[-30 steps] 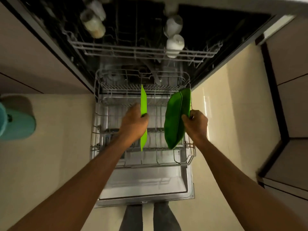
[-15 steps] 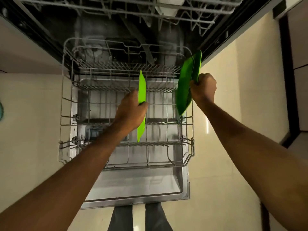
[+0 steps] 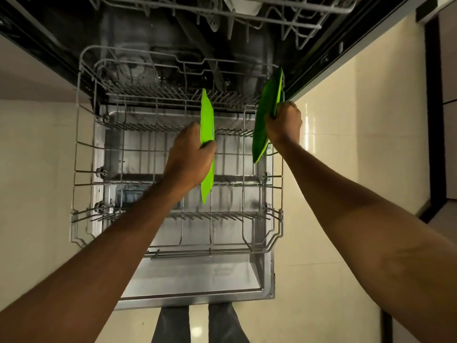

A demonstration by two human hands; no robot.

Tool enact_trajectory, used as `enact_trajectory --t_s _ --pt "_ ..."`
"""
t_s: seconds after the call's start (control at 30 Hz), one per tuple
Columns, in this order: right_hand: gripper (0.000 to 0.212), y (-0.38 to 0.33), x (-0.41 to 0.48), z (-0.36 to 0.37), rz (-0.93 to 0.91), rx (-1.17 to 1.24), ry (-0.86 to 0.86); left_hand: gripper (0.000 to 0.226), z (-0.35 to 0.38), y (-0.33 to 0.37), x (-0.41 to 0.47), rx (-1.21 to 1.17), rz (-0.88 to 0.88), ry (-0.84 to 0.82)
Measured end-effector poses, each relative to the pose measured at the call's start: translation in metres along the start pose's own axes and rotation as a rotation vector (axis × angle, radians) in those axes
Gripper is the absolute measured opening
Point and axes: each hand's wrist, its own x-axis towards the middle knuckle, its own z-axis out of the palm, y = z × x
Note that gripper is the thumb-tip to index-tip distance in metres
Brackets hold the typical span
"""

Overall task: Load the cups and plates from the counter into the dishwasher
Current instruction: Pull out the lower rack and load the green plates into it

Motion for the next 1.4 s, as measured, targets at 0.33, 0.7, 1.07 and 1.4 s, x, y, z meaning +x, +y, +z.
enact_trajectory --t_s 0.33,0.7,1.07,1.4 --pt "0.045 0.004 0.008 0.021 0.011 0.032 -0.137 0.016 0.003 -0.022 -0.005 0.036 0.068 0.102" --pt "0.045 -0.076 -0.089 0.006 0.336 0.535 -0.537 0.018 0.0 -0.034 -0.032 0.312 0.195 0.142" --pt "0.014 -0.075 -0.077 0.006 0.243 0.339 -0.314 0.046 -0.003 -0.052 -0.042 0.403 0.323 0.057" --pt "0.023 -0.062 -0.005 -0.027 0.085 -0.07 -0.157 0.035 -0.024 -0.094 -0.019 0.183 0.147 0.043"
